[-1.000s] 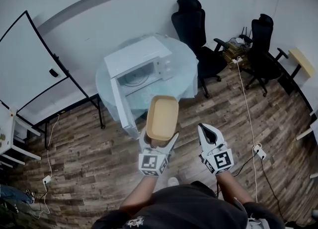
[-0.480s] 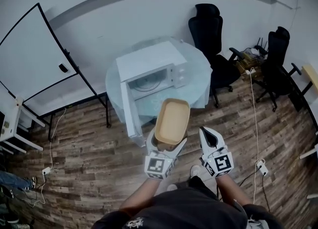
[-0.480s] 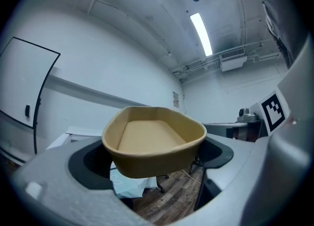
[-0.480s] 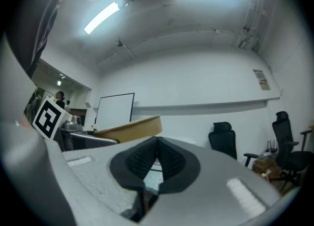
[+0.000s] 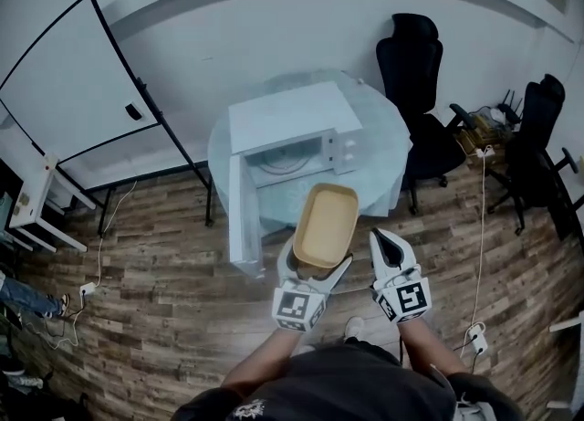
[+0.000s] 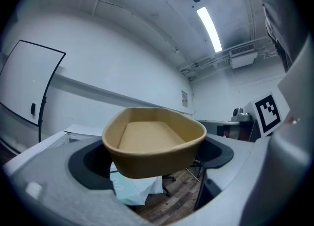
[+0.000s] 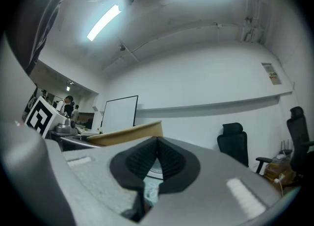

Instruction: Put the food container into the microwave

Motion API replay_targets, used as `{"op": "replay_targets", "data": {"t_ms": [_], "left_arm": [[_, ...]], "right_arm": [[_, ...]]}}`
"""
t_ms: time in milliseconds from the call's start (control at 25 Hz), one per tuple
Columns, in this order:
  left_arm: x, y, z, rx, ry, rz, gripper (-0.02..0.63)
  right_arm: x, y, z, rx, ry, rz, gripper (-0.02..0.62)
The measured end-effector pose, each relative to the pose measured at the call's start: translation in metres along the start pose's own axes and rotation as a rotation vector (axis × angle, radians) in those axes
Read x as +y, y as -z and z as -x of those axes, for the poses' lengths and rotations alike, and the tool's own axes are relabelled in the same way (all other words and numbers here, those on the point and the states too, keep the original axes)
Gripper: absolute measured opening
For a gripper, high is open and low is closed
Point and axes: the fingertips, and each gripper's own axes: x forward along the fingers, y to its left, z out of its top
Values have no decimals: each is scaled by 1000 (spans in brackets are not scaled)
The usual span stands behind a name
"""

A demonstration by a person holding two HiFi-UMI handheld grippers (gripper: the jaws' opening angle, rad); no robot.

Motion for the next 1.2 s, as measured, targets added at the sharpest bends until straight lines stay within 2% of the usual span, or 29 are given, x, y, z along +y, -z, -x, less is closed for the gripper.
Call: {"op": "replay_targets", "data": {"t_ms": [320,680,1000,1200], "left_arm": [[7,8,-40,8,-106,-10,525],[15,11,-75,13,-213,-22,525],[33,27,-89,48,-290,-13,526],[54,37,-96,68,-311,-4,526]], "right_arm": [[-43,10,-32,-6,-86,-11,2],[-85,21,-62,-18,-141,-53,2],[-100,38,-82,-8,-186,-97,2],[-99,45,-107,0,-206,-105,2]]}}
